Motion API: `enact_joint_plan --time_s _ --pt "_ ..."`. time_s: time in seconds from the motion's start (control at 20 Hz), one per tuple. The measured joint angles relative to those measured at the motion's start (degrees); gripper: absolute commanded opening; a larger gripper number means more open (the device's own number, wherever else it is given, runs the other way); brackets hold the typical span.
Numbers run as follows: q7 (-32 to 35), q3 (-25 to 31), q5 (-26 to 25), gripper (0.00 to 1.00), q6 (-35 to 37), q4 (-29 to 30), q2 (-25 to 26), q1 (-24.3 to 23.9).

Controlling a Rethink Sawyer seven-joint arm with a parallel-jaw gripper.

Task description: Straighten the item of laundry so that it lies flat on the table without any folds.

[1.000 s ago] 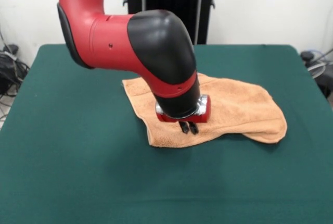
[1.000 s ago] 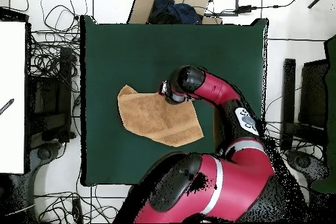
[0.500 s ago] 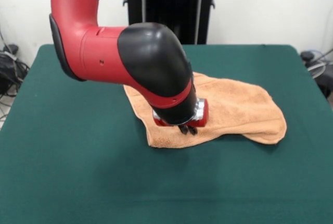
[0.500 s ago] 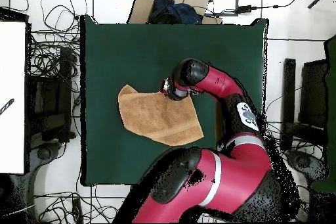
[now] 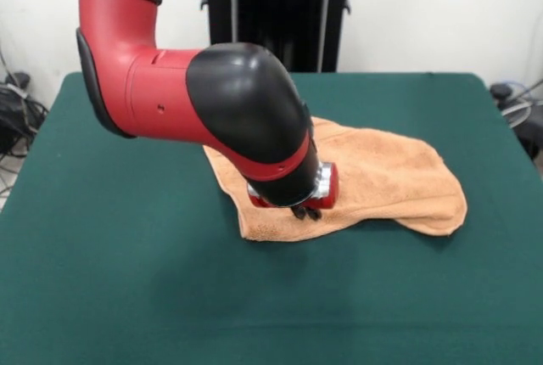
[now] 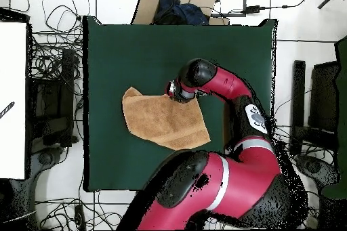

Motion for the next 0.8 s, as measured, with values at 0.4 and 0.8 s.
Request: enact_joint_plan --time_s 0.4,0.8 --pt "0.0 -0.02 -0.14 0.0 -0.08 1.47 -2.71 -0.03" --pt "0.0 -0.05 -0.31 0.0 -0.1 1.65 -6.27 -0.5"
